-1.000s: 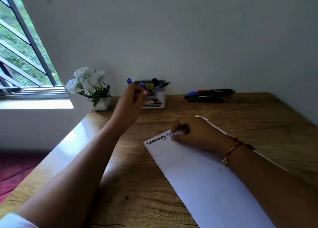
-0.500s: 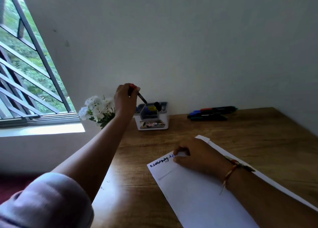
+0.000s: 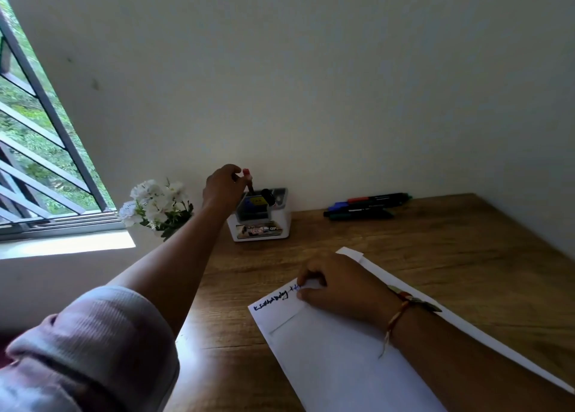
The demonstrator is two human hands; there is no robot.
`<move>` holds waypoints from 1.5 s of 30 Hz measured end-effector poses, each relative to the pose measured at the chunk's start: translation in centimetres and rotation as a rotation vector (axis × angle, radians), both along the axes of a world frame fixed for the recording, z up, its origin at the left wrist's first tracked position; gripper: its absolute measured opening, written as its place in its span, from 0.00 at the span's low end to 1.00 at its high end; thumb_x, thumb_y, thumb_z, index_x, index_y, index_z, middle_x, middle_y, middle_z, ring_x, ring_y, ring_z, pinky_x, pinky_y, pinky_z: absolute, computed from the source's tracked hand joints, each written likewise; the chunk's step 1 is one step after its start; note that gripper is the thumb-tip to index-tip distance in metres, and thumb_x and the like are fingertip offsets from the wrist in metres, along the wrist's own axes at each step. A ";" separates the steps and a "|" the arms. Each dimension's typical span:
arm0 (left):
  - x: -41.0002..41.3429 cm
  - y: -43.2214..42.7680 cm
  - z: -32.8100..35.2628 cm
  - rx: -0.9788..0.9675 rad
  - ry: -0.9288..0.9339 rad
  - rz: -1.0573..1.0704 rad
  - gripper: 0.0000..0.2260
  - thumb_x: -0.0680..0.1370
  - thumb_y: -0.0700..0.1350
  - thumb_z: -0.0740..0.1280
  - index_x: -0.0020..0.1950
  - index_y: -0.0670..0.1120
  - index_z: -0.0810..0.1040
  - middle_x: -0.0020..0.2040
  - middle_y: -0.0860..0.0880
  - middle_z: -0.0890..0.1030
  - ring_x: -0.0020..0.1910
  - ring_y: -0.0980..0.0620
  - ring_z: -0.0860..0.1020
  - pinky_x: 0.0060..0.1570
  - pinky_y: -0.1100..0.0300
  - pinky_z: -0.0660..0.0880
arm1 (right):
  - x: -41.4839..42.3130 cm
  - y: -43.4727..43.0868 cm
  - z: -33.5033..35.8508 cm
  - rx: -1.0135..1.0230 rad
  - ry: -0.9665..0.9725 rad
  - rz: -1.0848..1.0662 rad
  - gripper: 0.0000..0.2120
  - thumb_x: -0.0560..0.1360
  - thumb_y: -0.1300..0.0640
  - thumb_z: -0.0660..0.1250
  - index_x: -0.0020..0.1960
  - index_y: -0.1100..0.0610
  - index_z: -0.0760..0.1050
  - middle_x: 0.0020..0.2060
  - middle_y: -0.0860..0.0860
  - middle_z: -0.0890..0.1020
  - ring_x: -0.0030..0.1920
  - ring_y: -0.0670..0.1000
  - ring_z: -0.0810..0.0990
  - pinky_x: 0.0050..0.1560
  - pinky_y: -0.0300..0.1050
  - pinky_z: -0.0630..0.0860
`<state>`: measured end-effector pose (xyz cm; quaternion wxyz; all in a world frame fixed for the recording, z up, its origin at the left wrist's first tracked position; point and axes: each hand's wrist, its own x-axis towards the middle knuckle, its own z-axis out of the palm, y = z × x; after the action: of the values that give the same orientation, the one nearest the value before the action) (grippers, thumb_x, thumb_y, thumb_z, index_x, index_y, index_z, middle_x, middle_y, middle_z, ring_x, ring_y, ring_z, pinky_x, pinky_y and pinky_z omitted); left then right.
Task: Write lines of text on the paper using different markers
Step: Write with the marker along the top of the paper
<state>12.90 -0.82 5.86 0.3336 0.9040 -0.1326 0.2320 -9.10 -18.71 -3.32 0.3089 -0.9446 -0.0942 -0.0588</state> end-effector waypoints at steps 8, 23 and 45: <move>-8.6 -1.0 -1.2 -0.187 -0.352 -0.056 0.05 0.79 0.46 0.67 0.55 0.52 0.76 0.50 0.53 0.77 0.48 0.54 0.77 0.46 0.62 0.72 | 0.1 0.1 0.1 -0.021 0.006 0.009 0.10 0.76 0.46 0.71 0.55 0.48 0.82 0.55 0.45 0.82 0.41 0.38 0.72 0.41 0.30 0.66; -16.2 -1.8 -9.8 0.292 0.250 -0.559 0.12 0.79 0.49 0.66 0.62 0.58 0.72 0.49 0.60 0.75 0.48 0.62 0.75 0.46 0.67 0.73 | -0.3 -2.3 1.0 0.066 -0.123 -0.210 0.07 0.76 0.53 0.70 0.54 0.51 0.80 0.49 0.47 0.82 0.48 0.44 0.79 0.44 0.37 0.74; -16.0 -2.2 -9.7 0.649 0.145 -0.663 0.19 0.84 0.54 0.53 0.76 0.62 0.63 0.78 0.58 0.60 0.77 0.51 0.56 0.72 0.45 0.53 | 5.6 -11.8 -1.0 -0.438 0.078 -0.627 0.34 0.80 0.42 0.59 0.80 0.57 0.55 0.78 0.59 0.63 0.77 0.62 0.60 0.76 0.58 0.59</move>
<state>-3.06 -3.03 -3.89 0.0983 0.8844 -0.4563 -0.0041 -3.49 -30.47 -4.29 0.0702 -0.9727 0.2007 -0.0930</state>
